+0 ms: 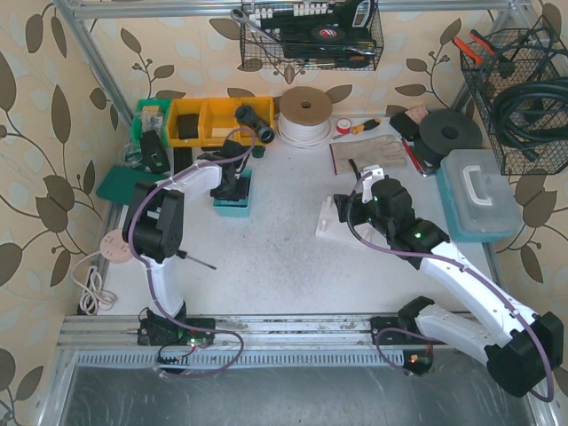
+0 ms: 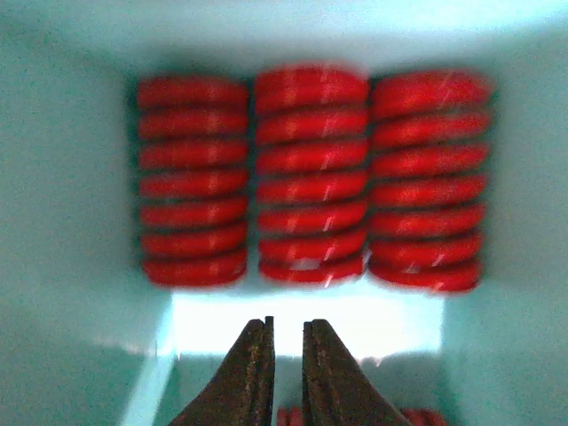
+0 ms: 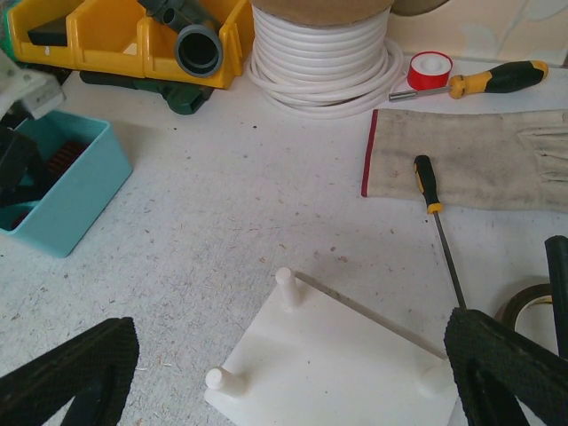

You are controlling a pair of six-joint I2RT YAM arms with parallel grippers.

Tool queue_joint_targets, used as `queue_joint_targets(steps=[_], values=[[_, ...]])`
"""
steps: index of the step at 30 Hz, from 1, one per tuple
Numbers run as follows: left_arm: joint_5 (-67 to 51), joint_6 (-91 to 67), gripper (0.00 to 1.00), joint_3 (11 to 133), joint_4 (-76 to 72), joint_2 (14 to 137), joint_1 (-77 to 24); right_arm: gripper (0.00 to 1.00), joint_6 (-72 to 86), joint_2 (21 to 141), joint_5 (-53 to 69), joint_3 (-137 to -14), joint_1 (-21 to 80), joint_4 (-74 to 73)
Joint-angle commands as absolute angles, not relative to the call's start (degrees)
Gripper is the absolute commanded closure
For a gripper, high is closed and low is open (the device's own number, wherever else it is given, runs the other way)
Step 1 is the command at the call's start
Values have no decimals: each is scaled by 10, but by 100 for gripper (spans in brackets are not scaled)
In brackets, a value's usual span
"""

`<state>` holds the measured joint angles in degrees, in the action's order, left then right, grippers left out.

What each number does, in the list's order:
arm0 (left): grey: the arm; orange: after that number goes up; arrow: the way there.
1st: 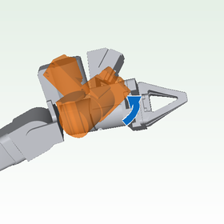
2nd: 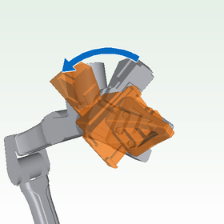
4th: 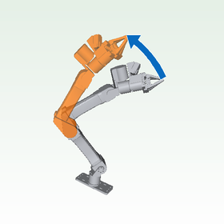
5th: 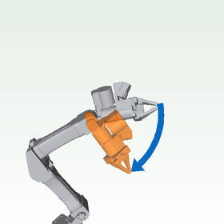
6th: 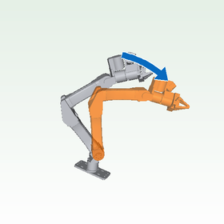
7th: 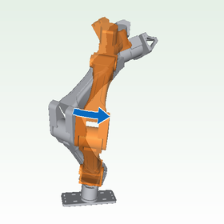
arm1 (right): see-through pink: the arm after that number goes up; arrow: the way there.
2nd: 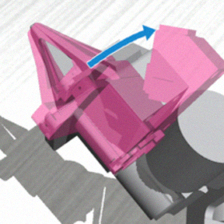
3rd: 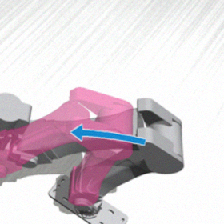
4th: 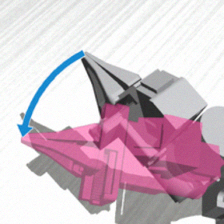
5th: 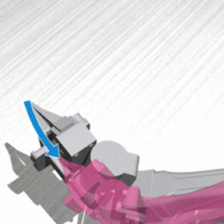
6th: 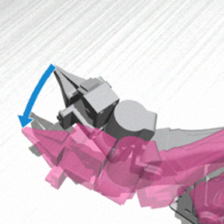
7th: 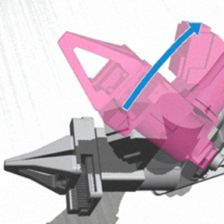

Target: Install the large spring

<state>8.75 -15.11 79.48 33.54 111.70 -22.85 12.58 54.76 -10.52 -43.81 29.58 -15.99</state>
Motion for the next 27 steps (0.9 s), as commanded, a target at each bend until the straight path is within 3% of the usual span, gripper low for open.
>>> queue_joint_targets(steps=[1, 20, 27], values=[[88, -161, 84, 765, 404, 1074, -226, 7, 123, 539, -114, -429, 299, -152], [79, -162, 71, 787, 314, 1026, -226, 8, 133, 587, -128, -431, 299, -143], [52, -196, 58, 798, 336, 1022, -226, 5, 182, 586, -159, -446, 299, -186]])
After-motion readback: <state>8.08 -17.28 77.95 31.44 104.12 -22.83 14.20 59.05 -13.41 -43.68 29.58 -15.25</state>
